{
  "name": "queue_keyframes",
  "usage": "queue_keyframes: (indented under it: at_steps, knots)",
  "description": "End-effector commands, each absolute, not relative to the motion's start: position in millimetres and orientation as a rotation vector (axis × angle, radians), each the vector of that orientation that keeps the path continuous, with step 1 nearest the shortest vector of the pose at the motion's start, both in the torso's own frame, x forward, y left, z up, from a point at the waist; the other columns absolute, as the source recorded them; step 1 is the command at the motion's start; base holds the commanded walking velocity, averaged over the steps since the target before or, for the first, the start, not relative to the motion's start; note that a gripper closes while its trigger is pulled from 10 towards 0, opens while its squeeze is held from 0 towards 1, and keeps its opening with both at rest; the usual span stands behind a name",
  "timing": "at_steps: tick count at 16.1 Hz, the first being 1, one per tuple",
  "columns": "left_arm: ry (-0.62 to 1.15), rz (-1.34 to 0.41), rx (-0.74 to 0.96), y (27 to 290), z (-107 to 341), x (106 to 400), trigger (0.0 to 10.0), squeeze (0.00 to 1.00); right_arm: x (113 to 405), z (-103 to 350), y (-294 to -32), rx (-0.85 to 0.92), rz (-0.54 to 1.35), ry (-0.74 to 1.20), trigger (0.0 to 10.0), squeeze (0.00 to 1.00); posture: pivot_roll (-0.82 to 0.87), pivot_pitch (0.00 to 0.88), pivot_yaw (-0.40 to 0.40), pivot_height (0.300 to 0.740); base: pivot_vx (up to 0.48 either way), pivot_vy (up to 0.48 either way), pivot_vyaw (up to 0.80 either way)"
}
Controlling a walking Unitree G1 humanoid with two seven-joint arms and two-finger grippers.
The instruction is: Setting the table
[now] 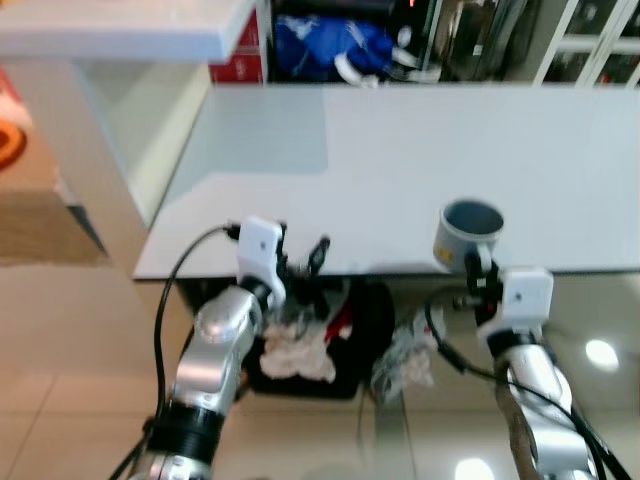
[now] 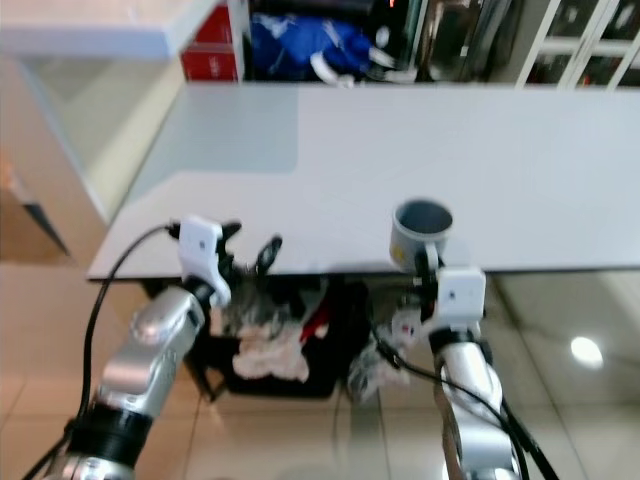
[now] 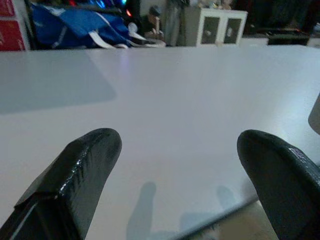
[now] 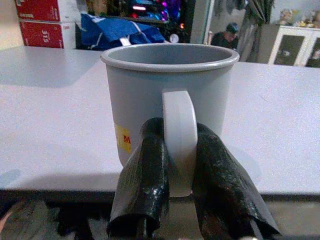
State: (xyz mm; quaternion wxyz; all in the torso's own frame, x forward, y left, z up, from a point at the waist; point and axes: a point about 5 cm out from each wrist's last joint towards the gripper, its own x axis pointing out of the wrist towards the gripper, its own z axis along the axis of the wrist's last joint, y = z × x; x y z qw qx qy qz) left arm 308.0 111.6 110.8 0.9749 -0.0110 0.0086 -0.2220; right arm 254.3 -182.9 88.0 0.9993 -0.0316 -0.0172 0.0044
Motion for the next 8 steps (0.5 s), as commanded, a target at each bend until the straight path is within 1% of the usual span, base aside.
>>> queue_keyframes:
  at_steps: [1, 4, 8]
  knots:
    - [0.034, -0.432, -0.01, 117.7, 107.1, 307.8, 10.0, 0.0, 254.6, 86.7, -176.3, -0.048, 0.026, -0.029, 10.0, 0.0, 0.02, 0.0, 0.02, 0.74, 0.326, -0.349, 0.0]
    - [0.042, -0.406, -0.013, 125.0, 105.6, 308.8, 10.0, 0.0, 255.0, 87.3, -175.9, -0.018, 0.025, -0.025, 10.0, 0.0, 0.02, 0.0, 0.02, 0.74, 0.326, -0.349, 0.0]
    - [0.019, -0.409, -0.004, 124.8, 112.5, 314.3, 10.0, 0.0, 259.1, 93.7, -166.7, 0.004, 0.072, -0.045, 10.0, 0.0, 0.02, 0.0, 0.023, 0.74, 0.327, -0.348, 0.0]
